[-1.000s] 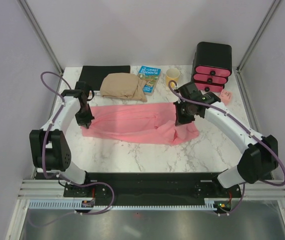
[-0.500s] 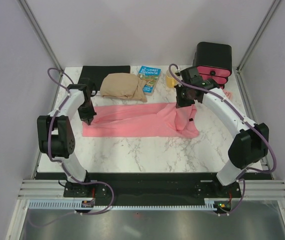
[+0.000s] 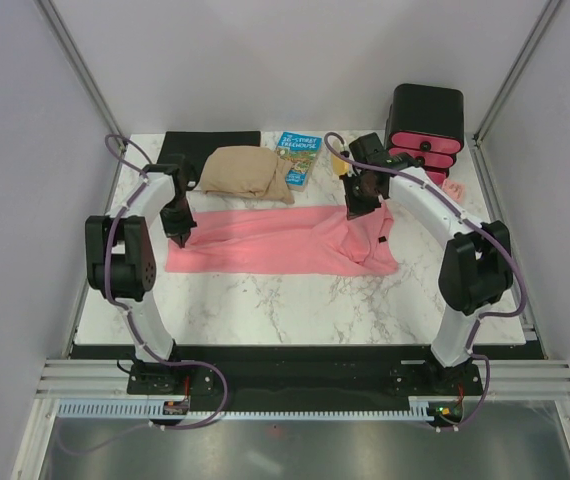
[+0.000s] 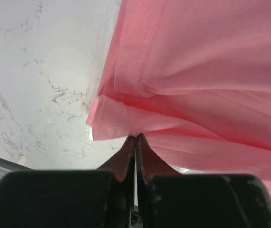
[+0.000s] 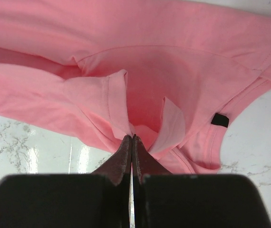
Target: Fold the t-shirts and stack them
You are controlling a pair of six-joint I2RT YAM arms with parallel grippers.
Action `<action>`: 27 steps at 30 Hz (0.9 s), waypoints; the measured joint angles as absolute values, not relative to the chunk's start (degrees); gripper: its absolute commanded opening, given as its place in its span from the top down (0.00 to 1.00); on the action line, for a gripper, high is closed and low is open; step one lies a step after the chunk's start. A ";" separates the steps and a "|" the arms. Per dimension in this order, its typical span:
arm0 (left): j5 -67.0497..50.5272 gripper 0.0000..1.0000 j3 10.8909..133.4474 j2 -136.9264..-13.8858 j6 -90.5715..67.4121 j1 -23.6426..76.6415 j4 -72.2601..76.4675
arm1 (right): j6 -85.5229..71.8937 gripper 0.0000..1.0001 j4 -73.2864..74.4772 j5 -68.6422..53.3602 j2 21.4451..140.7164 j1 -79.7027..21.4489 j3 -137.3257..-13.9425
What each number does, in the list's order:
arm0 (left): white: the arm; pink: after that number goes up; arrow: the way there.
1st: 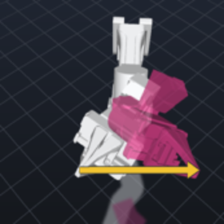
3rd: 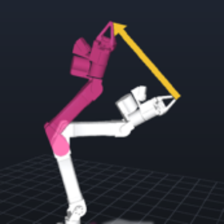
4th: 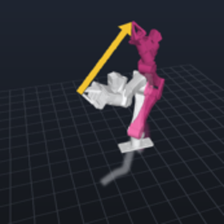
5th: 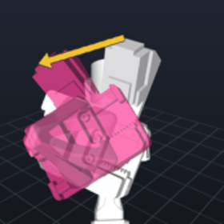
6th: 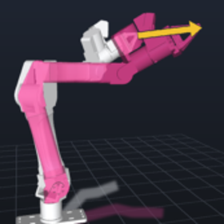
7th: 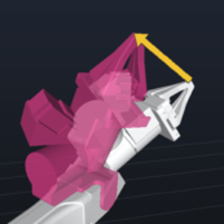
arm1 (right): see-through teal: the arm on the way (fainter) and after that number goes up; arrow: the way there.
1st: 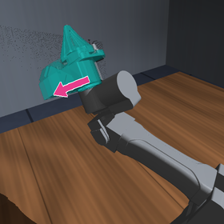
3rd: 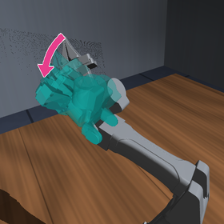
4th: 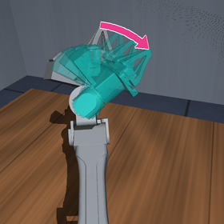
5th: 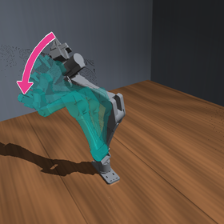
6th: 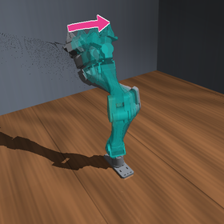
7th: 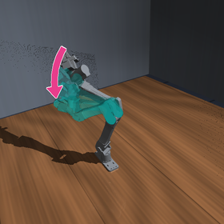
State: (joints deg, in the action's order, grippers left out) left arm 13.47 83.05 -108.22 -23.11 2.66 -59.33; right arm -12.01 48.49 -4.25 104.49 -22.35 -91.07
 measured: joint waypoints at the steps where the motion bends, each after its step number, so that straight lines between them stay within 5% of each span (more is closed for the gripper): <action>1: 13.50 0.98 83.11 -108.47 -23.11 2.66 -59.22 | -11.90 1.00 48.51 -4.25 104.75 -22.35 -91.15; 13: 14.98 0.97 85.69 -113.58 -23.11 2.66 -58.17 | -10.57 1.00 48.51 -3.92 106.74 -22.35 -95.31; 27: 15.35 0.71 91.83 -116.71 -23.03 2.66 -57.69 | -9.93 1.00 48.49 -2.90 108.97 -22.31 -95.83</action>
State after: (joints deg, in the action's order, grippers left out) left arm 15.35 91.83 -116.71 -23.03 2.66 -57.69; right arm -9.93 48.49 -2.90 108.97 -22.31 -95.83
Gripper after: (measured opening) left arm 0.257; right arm 0.007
